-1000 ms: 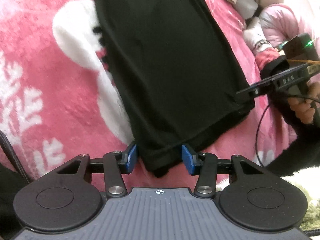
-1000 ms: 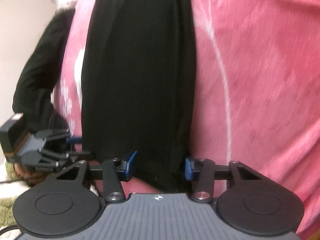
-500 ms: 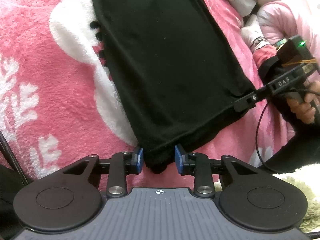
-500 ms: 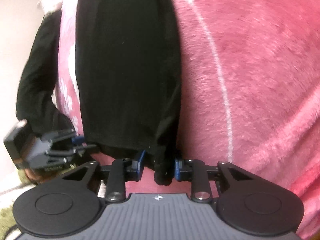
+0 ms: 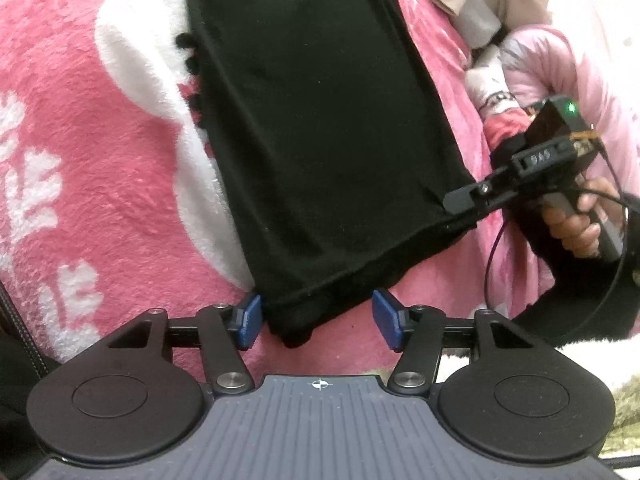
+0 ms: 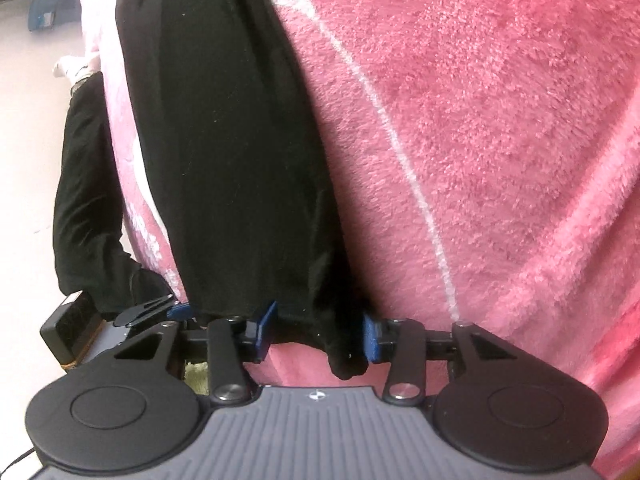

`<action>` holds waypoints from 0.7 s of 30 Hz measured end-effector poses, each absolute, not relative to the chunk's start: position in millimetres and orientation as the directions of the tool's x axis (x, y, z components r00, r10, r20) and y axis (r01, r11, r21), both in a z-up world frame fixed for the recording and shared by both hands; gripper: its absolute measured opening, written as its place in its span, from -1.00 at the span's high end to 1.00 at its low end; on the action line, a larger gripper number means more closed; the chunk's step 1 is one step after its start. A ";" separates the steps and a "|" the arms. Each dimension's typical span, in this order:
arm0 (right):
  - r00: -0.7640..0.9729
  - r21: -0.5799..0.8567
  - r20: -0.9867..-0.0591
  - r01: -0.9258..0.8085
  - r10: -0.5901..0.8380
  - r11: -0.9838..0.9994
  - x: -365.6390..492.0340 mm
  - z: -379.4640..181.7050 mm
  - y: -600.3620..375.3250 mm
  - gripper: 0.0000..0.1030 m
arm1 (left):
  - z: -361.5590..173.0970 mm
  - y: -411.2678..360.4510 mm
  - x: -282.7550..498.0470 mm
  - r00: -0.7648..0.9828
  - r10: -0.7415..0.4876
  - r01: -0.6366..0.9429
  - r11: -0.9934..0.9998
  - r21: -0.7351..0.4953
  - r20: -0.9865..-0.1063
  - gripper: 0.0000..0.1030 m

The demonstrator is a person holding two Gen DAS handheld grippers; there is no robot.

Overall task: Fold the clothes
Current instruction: 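Grasp the shirt edge with the left gripper while the right gripper grasps beside it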

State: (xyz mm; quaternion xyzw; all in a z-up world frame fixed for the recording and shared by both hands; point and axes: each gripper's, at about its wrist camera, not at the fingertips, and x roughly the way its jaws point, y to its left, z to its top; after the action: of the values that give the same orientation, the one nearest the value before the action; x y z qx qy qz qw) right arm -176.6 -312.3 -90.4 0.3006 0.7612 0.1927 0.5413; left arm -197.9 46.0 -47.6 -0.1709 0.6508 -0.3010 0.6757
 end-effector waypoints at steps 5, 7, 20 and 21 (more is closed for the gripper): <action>-0.236 0.600 -0.745 0.173 0.624 0.781 -177.1 -85.7 -312.2 0.52 | -49.8 47.4 -196.9 -0.021 -0.642 0.171 0.753 -0.636 -0.766 -0.07; -0.238 0.594 -0.754 0.153 0.612 0.790 -177.5 -84.8 -312.6 0.65 | -50.6 49.8 -195.7 -0.019 -0.654 0.152 0.746 -0.649 -0.756 -0.07; -0.230 0.608 -0.772 0.000 0.592 0.794 -178.2 -71.1 -299.1 0.84 | -47.1 37.4 -197.4 0.024 -0.570 0.169 0.812 -0.559 -0.821 0.64; -0.224 0.613 -0.774 -0.029 0.593 0.789 -177.4 -66.4 -297.0 0.84 | -45.1 35.9 -197.9 0.030 -0.563 0.181 0.816 -0.549 -0.826 0.68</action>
State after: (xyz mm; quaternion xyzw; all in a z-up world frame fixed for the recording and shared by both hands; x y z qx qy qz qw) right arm -177.4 -297.0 -66.4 0.1912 0.7372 0.2621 0.5926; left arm -197.9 35.9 -45.1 -0.1480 0.6441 -0.2650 0.7021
